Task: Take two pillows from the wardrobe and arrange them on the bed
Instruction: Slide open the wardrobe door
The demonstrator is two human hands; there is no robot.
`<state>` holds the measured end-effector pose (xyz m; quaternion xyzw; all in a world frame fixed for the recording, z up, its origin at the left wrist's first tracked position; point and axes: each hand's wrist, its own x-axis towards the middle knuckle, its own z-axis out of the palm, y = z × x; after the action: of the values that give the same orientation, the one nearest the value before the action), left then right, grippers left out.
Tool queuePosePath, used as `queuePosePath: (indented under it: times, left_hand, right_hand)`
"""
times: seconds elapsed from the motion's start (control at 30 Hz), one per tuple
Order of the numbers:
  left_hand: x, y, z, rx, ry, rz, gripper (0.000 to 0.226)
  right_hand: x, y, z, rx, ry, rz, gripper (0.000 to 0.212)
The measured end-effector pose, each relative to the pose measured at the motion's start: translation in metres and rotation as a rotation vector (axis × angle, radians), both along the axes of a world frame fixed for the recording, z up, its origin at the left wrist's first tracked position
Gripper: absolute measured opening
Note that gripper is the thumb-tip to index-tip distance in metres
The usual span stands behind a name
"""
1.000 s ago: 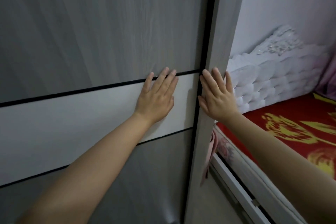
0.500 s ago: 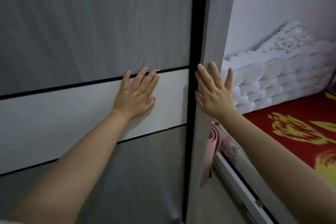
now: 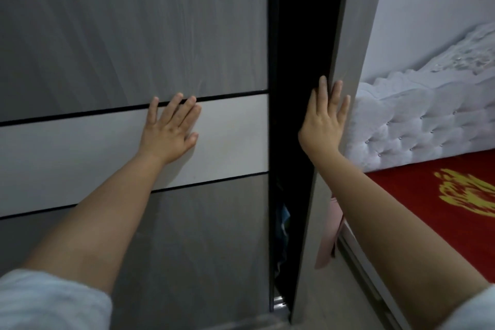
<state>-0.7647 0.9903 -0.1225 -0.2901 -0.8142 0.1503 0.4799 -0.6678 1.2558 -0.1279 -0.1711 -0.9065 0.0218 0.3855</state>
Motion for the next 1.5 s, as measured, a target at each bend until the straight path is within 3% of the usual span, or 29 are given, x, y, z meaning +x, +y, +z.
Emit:
queuePosePath:
  times: [0.2, 0.4, 0.57, 0.8, 0.97, 1.17, 1.33, 1.5]
  left_hand:
    - [0.003, -0.046, 0.005, -0.046, -0.16, 0.091, 0.06]
    - [-0.001, -0.106, 0.013, -0.055, -0.158, 0.078, 0.054]
    - [-0.013, -0.172, 0.016, 0.305, -0.338, 0.336, 0.09]
    - [-0.028, -0.259, 0.032, 0.258, -0.394, 0.366, 0.097]
    - [-0.032, -0.297, 0.033, 0.279, -0.426, 0.314, 0.097]
    - [-0.043, -0.351, 0.026, 0.22, -0.308, 0.208, 0.092]
    - [-0.059, -0.407, 0.023, 0.07, -0.075, 0.141, 0.075]
    - [-0.093, -0.474, 0.007, 0.051, 0.095, 0.084, 0.066]
  right_hand:
    - [-0.018, -0.083, 0.021, 0.165, -0.073, 0.304, 0.06]
    - [-0.047, -0.155, 0.04, 0.285, -0.1, 0.428, 0.059]
    - [-0.073, -0.203, 0.038, 0.345, -0.145, 0.441, 0.064]
    - [-0.108, -0.288, 0.024, 0.268, -0.066, 0.384, 0.076]
    - [-0.114, -0.334, 0.022, 0.314, 0.083, 0.346, 0.07]
    - [-0.133, -0.399, 0.006, 0.326, 0.275, 0.383, 0.088]
    - [-0.145, -0.455, -0.006, 0.421, 0.258, 0.362, 0.063]
    - [-0.166, -0.501, -0.022, 0.467, 0.448, 0.372, 0.079]
